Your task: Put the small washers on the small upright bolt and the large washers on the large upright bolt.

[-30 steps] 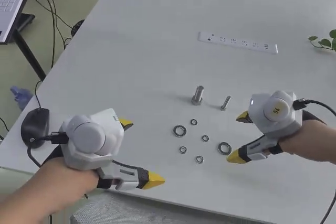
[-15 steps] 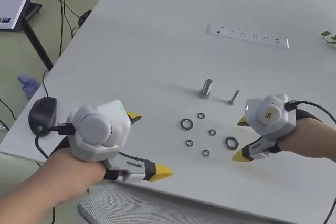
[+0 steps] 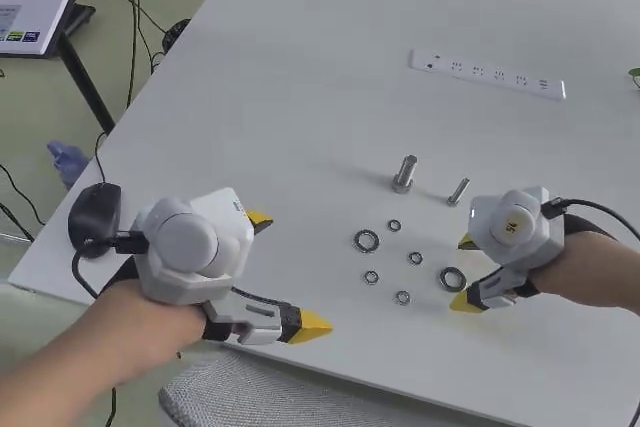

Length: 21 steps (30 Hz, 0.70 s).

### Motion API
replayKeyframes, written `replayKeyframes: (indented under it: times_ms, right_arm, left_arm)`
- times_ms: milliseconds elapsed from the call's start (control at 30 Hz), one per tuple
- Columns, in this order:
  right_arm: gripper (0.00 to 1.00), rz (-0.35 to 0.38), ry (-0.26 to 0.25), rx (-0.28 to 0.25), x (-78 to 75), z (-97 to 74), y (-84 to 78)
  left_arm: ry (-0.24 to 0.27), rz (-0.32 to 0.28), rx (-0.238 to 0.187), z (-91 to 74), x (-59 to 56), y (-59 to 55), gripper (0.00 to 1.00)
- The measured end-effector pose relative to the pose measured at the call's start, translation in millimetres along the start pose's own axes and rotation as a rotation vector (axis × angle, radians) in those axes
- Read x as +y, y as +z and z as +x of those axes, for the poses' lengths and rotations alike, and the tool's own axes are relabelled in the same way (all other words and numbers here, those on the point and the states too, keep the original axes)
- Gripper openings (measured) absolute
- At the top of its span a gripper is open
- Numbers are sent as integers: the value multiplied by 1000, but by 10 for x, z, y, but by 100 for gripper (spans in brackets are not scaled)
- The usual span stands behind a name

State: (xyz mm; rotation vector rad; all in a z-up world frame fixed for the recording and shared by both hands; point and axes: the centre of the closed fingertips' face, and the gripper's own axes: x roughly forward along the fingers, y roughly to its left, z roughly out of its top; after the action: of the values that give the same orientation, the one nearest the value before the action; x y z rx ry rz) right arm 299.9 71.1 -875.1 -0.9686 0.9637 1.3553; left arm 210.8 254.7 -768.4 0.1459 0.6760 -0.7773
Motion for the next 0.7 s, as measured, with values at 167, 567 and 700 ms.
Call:
replayKeyframes:
  times_ms: [167,567,700]
  right_arm:
    - [54,-8,6,16,23,36,-31]
    - [47,-12,2,5,31,21,-14]
    - [44,-4,-2,8,38,20,-6]
  left_arm:
    - [-2,-3,-5,-19,8,0,86]
    - [-12,4,18,-44,-16,-74,83]
    - [-11,6,20,-51,-2,-87,82]
